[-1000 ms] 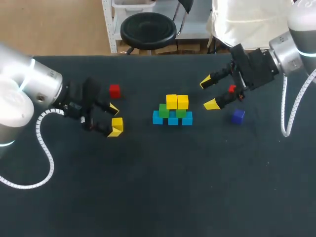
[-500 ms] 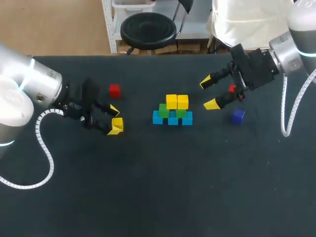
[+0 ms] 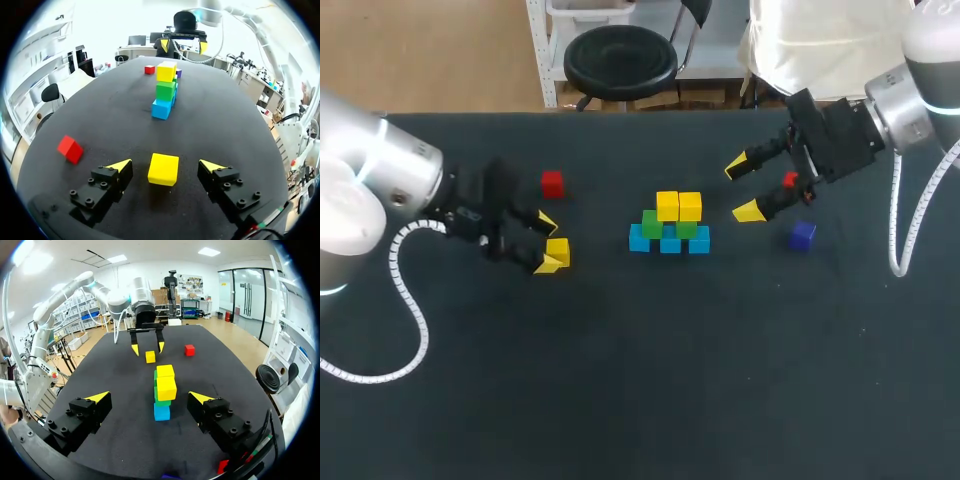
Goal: Place the blue cubes, place green cubes on the blue cubes, place the yellow cubes on the green cubes, then place the red cubes on the yellow cubes, and place purple cube on the red cubes.
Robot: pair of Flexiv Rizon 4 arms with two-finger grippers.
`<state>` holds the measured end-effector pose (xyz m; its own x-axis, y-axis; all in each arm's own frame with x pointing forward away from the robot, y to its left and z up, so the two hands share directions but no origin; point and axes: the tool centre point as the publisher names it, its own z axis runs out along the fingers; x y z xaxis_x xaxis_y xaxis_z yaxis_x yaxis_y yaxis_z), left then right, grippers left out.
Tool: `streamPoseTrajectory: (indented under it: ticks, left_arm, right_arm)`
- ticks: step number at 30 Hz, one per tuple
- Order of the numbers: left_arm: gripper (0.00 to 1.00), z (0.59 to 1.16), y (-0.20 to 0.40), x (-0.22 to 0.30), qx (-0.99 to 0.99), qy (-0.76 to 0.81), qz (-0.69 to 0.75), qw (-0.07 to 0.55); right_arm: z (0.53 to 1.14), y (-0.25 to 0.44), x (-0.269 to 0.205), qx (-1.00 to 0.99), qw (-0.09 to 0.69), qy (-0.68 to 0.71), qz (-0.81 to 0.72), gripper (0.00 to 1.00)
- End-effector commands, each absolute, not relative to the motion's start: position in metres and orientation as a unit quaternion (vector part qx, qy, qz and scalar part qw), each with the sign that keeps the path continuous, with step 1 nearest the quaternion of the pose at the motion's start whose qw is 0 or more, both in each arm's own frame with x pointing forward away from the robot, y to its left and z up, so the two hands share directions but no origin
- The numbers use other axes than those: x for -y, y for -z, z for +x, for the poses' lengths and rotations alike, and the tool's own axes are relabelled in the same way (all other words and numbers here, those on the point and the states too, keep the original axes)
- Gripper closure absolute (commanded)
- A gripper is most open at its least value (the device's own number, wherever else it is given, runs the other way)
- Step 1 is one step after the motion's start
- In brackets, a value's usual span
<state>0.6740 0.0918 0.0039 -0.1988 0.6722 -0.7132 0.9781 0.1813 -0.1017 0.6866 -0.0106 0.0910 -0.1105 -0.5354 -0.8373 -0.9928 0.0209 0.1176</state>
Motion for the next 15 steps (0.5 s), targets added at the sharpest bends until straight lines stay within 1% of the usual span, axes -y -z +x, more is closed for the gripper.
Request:
streamPoseTrajectory:
  ticks: [1, 2, 3, 4, 9, 11, 15]
  left_arm:
    - [0.21, 0.6723, -0.0037, -0.0922, -0.720, 0.285, 0.572, 0.271]
    - [0.28, 0.6723, -0.0034, -0.0913, -0.719, 0.285, 0.573, 0.271]
    - [0.43, 0.6723, -0.0032, -0.0905, -0.718, 0.285, 0.574, 0.271]
    - [0.50, 0.6725, -0.0029, -0.0895, -0.718, 0.286, 0.574, 0.271]
    - [0.48, 0.6730, -0.0022, -0.0871, -0.715, 0.288, 0.577, 0.270]
    - [0.50, 0.6731, -0.0025, -0.0870, -0.715, 0.288, 0.577, 0.270]
    - [0.51, 0.6729, -0.0028, -0.0879, -0.716, 0.287, 0.577, 0.271]
  right_arm:
    - [0.6860, -0.0914, 0.0107, -0.646, 0.307, -0.372, -0.592, 0.00]
    - [0.6860, -0.0914, 0.0107, -0.646, 0.307, -0.372, -0.592, 0.00]
    - [0.6860, -0.0914, 0.0107, -0.646, 0.307, -0.372, -0.592, 0.00]
    - [0.6860, -0.0914, 0.0107, -0.646, 0.307, -0.372, -0.592, 0.00]
    - [0.6860, -0.0914, 0.0107, -0.646, 0.307, -0.372, -0.592, 0.00]
    - [0.6860, -0.0914, 0.0107, -0.646, 0.307, -0.372, -0.592, 0.00]
    - [0.6860, -0.0914, 0.0107, -0.646, 0.307, -0.372, -0.592, 0.00]
